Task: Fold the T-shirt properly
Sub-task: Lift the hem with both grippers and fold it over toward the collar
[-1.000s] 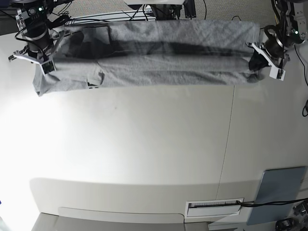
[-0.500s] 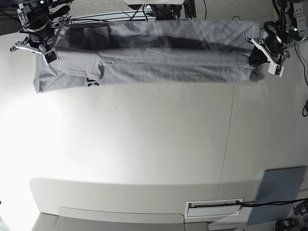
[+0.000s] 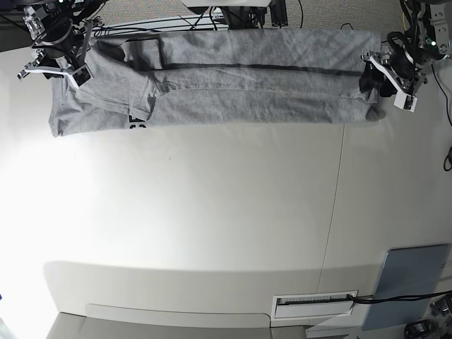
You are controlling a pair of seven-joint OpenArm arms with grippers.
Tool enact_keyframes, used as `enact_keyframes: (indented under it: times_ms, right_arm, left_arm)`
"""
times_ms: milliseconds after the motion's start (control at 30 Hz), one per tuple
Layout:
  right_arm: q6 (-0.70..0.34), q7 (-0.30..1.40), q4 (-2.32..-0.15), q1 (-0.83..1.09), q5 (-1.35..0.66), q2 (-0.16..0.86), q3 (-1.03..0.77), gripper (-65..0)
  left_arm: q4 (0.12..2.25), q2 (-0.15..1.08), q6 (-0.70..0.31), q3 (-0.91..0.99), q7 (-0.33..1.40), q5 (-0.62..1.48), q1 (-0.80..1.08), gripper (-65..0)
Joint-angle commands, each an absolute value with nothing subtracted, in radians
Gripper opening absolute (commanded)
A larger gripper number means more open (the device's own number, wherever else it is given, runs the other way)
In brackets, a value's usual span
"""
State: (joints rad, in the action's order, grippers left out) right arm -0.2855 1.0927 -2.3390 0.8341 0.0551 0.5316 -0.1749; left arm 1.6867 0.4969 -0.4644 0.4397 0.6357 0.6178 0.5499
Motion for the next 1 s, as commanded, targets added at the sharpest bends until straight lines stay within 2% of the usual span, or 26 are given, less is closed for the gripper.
enact_keyframes:
  times_ms: [0, 200, 300, 500, 533, 600, 733, 767, 967]
  right_arm:
    - [-0.280, 1.087, -2.356, 0.837, 0.068, 0.543, -0.184, -45.8]
    - [-0.277, 1.071, -2.356, 0.812, 0.068, 0.543, -0.184, -45.8]
    - [-0.277, 1.069, -2.356, 0.794, 0.067, 0.543, -0.184, -45.8]
    - [-0.275, 1.065, -2.356, 0.764, 0.053, 0.543, -0.184, -45.8]
    - [-0.275, 1.065, -2.356, 0.761, 0.045, 0.543, -0.184, -45.8]
    - [-0.275, 1.061, -2.356, 0.755, 0.035, 0.543, -0.184, -45.8]
    - [-0.274, 1.044, -2.356, 0.745, 0.034, 0.543, -0.184, -45.8]
    - [-0.274, 1.037, -2.356, 0.745, 0.034, 0.543, -0.184, -45.8]
    - [-0.269, 0.992, -2.356, 0.744, 0.009, 0.543, -0.184, -45.8]
  left_arm:
    - [1.701, 0.516, -0.452, 0.448, 0.621, 0.628, 0.548, -30.0]
    - [1.682, 0.515, -0.333, 0.448, 0.621, 0.554, 0.549, -30.0]
    - [1.651, 0.512, -0.343, 0.448, 0.622, 0.579, 0.549, -30.0]
    - [1.592, 0.498, -0.450, 0.448, 0.669, 0.732, 0.548, -30.3]
    - [1.582, 0.499, -0.467, 0.448, 0.682, 0.761, 0.548, -32.1]
    - [1.571, 0.499, -0.494, 0.448, 0.714, 0.799, 0.548, -39.8]
    - [1.571, 0.502, -0.478, 0.448, 0.714, 0.804, 0.548, -63.3]
    - [1.571, 0.504, -0.456, 0.448, 0.706, 0.800, 0.548, -65.0]
    - [1.577, 0.537, -0.302, 0.448, 0.686, 0.627, 0.487, -65.0]
